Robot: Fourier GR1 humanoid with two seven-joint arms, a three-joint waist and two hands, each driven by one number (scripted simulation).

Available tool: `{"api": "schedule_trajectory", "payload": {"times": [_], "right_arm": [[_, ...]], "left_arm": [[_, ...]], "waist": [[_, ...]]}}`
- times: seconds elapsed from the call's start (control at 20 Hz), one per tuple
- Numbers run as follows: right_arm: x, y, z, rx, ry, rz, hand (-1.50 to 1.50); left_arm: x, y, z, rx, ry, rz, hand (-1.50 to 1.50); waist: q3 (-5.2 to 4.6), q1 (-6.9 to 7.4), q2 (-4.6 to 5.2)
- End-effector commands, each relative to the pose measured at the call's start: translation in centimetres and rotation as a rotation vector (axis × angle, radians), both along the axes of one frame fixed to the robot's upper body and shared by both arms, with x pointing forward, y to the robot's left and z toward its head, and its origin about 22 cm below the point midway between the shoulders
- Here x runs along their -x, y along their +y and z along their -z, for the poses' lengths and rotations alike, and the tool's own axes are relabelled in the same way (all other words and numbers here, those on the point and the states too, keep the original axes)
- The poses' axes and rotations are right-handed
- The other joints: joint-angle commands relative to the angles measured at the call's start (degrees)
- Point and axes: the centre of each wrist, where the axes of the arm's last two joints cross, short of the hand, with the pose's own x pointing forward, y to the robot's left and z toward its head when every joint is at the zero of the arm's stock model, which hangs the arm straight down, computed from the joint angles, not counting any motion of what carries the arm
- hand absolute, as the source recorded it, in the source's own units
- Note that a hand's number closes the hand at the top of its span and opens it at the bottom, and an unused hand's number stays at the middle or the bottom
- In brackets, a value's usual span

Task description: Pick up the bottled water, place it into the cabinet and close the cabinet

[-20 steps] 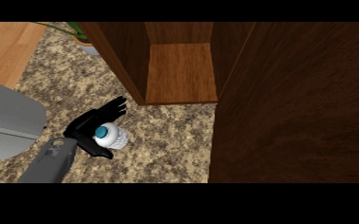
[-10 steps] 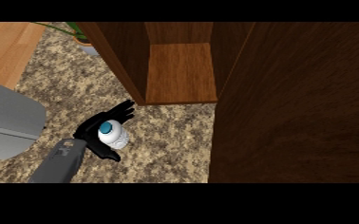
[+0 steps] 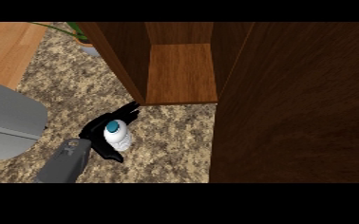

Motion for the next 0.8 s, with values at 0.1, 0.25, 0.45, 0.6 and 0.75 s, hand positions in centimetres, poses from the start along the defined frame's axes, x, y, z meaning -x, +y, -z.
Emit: {"api": "schedule_trajectory", "payload": {"times": [0.1, 0.25, 0.45, 0.6, 0.75], "right_arm": [[0.1, -0.2, 0.4, -0.002, 0.018, -0.003, -1.50], [0.3, -0.2, 0.8, -0.004, 0.003, -0.012, -1.50], [0.3, 0.0, 1.5, -0.010, 0.023, 0.010, -1.50], [0.5, 0.4, 0.1, 0.001, 0.012, 0.005, -1.50], [1.2, 0.0, 0.8, -0.005, 0.023, 0.010, -1.50]], "left_arm": [[1.1, -2.0, 1.4, 0.235, 0.038, 0.126, -1.50], [1.3, -2.6, 1.5, 0.252, 0.020, 0.151, -1.50], [2.3, -0.8, 1.5, 0.249, 0.024, 0.212, 1.50], [1.6, -4.0, 1.8, 0.283, 0.022, 0.195, 1.50], [2.4, -4.4, 2.2, 0.271, 0.007, 0.196, 1.50]], "waist": [[-0.31, 0.02, 0.15], [-0.29, 0.05, 0.04], [-0.29, 0.57, -0.08], [-0.31, 0.17, -0.06], [-0.23, 0.55, -0.30]]}}
